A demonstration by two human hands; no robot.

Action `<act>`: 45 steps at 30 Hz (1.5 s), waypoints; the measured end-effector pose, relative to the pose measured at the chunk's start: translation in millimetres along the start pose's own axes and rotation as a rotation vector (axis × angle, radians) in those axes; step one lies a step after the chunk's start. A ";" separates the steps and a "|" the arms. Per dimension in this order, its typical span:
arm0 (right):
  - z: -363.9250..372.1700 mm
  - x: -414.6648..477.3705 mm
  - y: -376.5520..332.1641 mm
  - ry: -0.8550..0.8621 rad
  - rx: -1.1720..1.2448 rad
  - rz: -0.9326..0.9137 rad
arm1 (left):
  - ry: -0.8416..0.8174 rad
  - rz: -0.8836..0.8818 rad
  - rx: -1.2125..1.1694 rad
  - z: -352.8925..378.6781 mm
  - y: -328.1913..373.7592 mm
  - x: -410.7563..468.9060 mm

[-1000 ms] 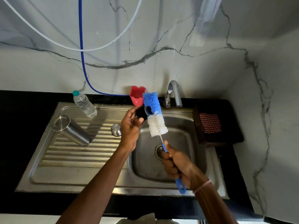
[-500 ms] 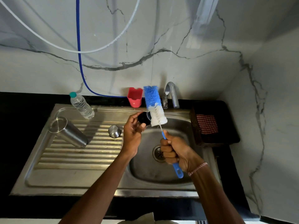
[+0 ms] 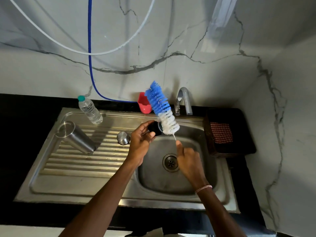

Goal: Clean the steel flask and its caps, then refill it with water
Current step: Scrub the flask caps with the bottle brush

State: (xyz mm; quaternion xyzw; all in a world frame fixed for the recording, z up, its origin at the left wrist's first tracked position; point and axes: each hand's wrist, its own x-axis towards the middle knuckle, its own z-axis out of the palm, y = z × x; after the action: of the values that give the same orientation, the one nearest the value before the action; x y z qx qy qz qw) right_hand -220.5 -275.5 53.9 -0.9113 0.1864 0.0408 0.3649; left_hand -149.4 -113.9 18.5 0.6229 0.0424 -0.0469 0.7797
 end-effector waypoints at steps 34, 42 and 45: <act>52.1 8.8 6.6 -0.069 0.038 0.104 | 0.006 -0.177 0.125 -50.0 -24.8 -23.7; 82.1 -5.1 21.2 -0.125 0.086 0.224 | 0.211 -0.204 0.405 -103.8 -34.8 -26.3; 84.8 -6.5 23.7 -0.118 0.093 0.247 | 0.249 -0.146 0.731 -122.9 -40.3 -22.8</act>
State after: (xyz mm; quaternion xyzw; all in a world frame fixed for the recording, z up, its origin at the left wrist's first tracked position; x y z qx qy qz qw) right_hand -230.0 -231.6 -22.2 -0.8595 0.2769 0.1300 0.4094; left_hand -178.1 -2.4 -44.7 0.8558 0.1613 -0.0386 0.4899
